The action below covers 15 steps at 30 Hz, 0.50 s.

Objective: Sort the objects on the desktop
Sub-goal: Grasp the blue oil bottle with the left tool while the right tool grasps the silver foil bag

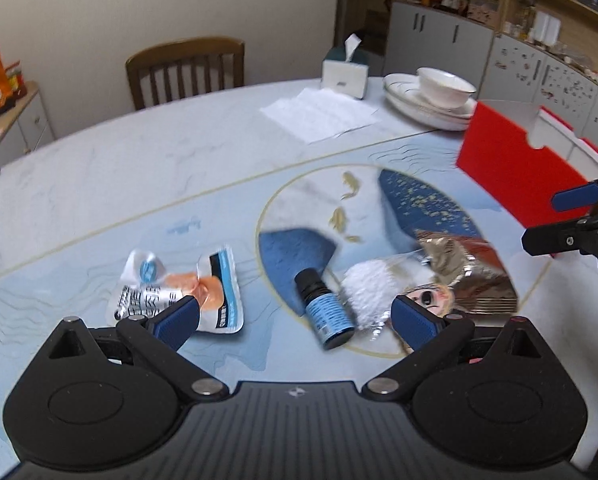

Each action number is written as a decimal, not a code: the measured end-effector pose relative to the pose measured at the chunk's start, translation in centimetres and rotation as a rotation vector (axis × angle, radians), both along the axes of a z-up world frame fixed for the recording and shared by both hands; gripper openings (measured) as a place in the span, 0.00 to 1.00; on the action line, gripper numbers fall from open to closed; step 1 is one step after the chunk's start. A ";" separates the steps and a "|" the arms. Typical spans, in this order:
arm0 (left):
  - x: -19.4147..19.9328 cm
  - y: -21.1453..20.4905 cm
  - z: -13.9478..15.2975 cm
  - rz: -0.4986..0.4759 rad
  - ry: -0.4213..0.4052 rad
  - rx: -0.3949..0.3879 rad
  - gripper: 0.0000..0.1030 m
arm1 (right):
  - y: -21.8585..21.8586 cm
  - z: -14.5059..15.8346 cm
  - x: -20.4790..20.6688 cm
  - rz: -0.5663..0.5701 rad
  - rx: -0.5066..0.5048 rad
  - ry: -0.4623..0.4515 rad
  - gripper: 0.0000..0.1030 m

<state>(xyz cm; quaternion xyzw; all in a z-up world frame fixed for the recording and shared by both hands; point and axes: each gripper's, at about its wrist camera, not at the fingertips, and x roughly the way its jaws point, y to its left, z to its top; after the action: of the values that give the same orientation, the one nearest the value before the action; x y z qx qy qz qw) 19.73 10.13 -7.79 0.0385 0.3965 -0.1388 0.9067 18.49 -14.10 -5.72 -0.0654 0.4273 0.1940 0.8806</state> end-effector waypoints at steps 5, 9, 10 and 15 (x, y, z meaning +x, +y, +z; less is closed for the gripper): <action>1.3 0.3 -1.1 0.047 0.016 0.005 0.99 | 1.0 -1.2 1.8 -0.042 0.013 0.034 0.96; 2.3 0.1 -2.1 0.061 0.031 0.048 0.99 | 1.8 -2.3 2.9 -0.070 0.007 0.062 0.94; 2.5 0.0 -2.4 0.061 0.037 0.057 0.99 | 2.0 -2.6 3.1 -0.077 0.004 0.069 0.94; 2.6 -0.7 -2.8 0.037 0.041 0.057 0.99 | 2.7 -3.5 3.8 -0.090 0.004 0.098 0.93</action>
<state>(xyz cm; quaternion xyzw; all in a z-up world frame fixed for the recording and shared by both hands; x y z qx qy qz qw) 22.37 9.40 -10.57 0.0541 0.4194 -0.1114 0.8993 22.33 -11.36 -9.20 -0.0347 0.4721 0.1579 0.8666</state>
